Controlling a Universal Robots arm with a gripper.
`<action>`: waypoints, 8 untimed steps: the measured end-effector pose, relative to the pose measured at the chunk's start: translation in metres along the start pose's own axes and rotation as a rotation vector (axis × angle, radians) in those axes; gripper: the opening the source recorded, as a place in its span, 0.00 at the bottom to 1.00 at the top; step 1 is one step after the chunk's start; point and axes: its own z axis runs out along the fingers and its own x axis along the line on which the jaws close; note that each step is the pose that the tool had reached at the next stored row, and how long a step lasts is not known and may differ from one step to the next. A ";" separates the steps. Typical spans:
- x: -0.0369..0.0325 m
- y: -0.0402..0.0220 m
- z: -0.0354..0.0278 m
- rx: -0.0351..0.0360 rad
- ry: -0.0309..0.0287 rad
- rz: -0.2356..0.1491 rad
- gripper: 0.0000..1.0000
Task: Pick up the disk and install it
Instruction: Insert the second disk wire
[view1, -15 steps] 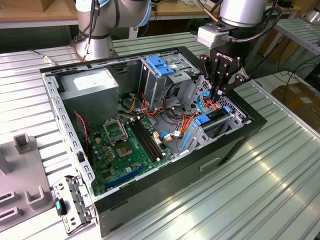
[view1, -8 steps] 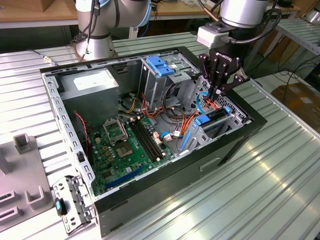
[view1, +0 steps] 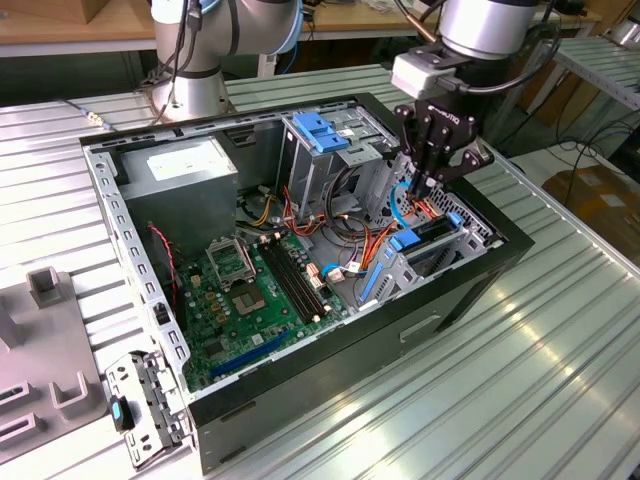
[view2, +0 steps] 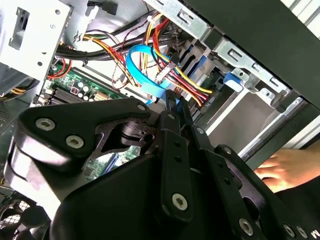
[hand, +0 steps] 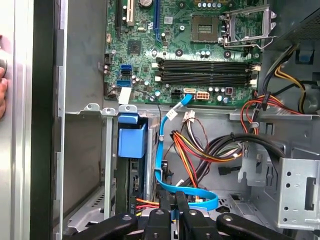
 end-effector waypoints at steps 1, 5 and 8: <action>0.0003 0.0005 0.0000 0.0004 -0.0010 -0.001 0.16; 0.0080 0.0019 0.0016 0.0051 -0.0262 -0.004 0.16; 0.0182 0.0045 0.0039 0.0101 -0.0356 -0.014 0.16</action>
